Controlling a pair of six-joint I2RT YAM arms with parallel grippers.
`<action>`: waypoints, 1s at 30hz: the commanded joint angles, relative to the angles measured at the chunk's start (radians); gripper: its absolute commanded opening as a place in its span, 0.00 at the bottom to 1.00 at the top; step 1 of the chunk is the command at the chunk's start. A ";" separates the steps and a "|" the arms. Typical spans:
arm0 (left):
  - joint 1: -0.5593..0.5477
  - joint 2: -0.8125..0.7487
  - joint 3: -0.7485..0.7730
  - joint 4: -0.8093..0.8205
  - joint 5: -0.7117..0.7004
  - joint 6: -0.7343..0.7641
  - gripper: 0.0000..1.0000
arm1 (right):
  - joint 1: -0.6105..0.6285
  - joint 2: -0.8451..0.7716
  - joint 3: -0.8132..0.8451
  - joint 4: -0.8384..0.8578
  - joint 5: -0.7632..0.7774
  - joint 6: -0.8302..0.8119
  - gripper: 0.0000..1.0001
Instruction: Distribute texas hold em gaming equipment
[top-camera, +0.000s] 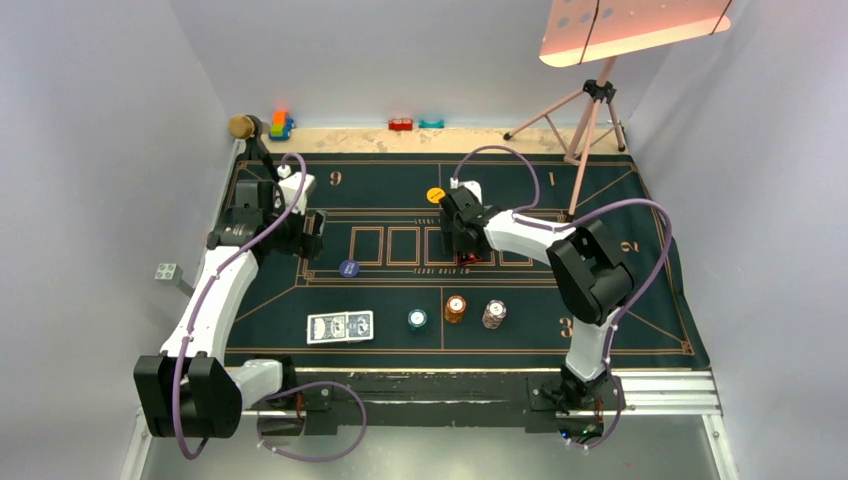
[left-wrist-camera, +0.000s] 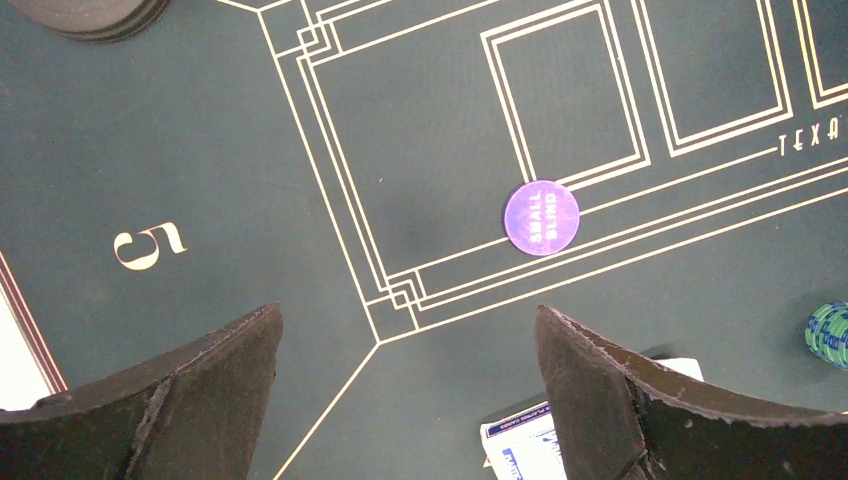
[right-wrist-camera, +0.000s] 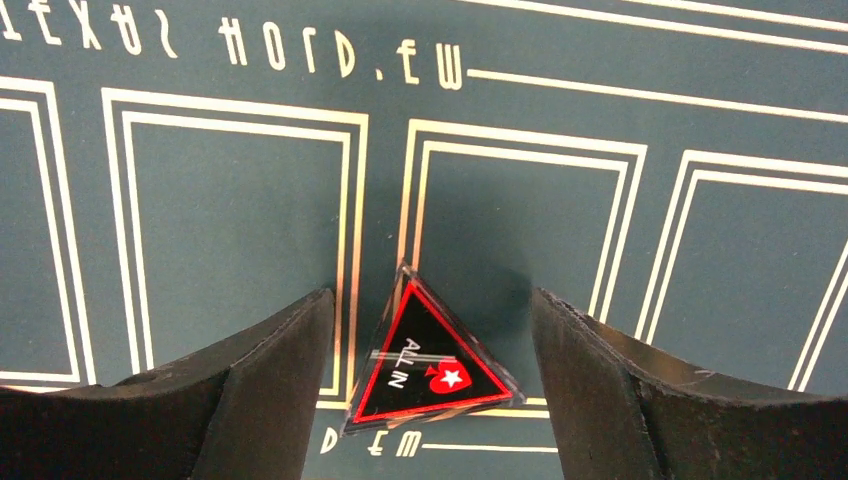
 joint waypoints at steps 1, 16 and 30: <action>0.007 -0.016 0.000 0.010 0.021 0.002 1.00 | 0.024 -0.031 -0.043 -0.051 0.050 0.056 0.72; 0.007 -0.032 0.003 0.002 0.033 0.007 1.00 | -0.038 -0.065 -0.062 -0.390 0.137 0.315 0.40; 0.007 -0.026 0.010 -0.004 0.057 0.010 1.00 | -0.191 -0.277 -0.171 -0.475 0.204 0.350 0.40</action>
